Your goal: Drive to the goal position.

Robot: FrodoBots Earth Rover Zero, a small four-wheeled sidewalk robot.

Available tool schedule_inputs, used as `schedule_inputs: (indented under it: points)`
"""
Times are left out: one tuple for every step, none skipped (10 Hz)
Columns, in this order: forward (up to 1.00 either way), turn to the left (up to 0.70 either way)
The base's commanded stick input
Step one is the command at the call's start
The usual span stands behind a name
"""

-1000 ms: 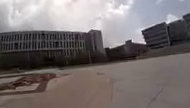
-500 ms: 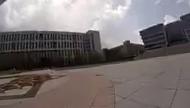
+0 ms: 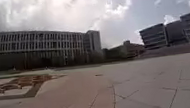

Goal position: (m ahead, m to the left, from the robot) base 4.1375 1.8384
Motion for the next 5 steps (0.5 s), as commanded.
schedule_inputs:
  points:
    - [0.7, 0.0]
    - [0.7, 0.0]
    - [0.7, 0.0]
    - [0.7, 0.0]
    - [0.7, 0.0]
